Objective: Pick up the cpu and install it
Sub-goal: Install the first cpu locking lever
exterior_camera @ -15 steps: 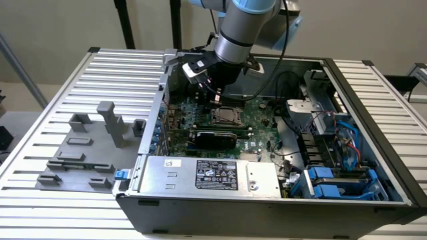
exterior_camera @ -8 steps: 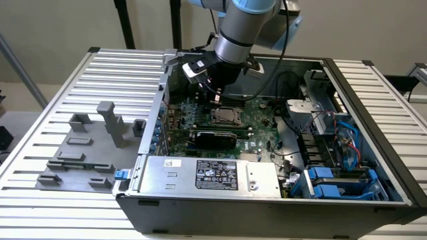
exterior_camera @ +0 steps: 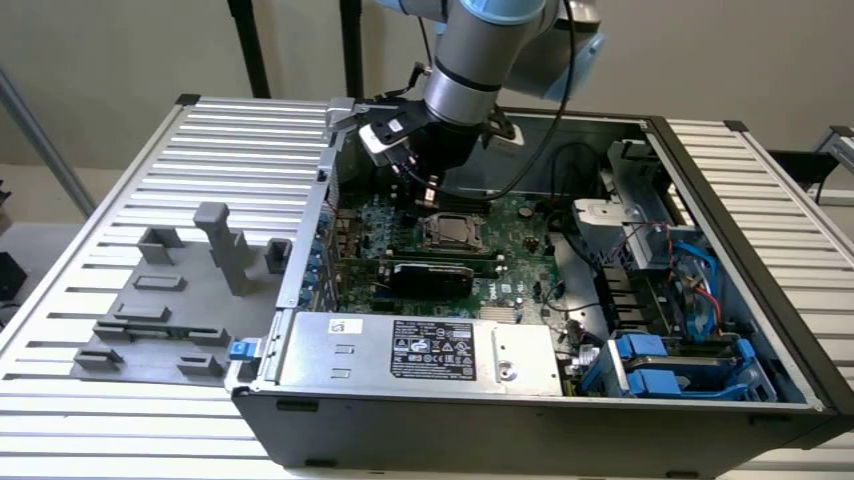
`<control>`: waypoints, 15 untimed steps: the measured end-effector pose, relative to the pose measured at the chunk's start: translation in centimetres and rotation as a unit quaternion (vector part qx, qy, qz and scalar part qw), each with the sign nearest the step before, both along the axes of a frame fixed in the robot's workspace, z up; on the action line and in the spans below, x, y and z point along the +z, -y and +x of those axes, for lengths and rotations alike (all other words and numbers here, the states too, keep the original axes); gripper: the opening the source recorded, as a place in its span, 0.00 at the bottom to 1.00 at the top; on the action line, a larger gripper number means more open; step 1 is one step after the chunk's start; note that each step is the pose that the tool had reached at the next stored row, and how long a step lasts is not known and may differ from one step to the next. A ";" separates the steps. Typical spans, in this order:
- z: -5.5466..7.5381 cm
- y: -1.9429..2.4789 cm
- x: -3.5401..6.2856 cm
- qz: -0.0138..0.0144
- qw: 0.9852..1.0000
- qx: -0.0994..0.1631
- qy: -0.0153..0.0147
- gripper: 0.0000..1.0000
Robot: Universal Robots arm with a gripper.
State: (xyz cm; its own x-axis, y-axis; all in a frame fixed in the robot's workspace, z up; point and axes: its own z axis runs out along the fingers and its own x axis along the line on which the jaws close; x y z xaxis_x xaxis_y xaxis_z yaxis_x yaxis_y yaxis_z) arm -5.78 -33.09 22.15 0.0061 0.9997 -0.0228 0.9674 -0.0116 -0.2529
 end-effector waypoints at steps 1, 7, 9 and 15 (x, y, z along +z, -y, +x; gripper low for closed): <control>-0.2 0.10 0.15 0.000 1.000 0.000 0.000 0.11; -0.9 0.45 0.73 0.002 1.000 -0.001 0.000 0.11; -1.0 0.45 0.78 0.004 1.000 -0.004 -0.001 0.11; -1.0 0.46 0.85 0.007 1.000 -0.029 -0.004 0.11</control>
State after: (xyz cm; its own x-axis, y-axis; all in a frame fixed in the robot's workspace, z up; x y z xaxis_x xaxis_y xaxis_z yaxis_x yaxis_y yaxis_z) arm -6.77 -33.54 23.00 0.0645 0.9979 -0.0090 0.9632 -0.0646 -0.2608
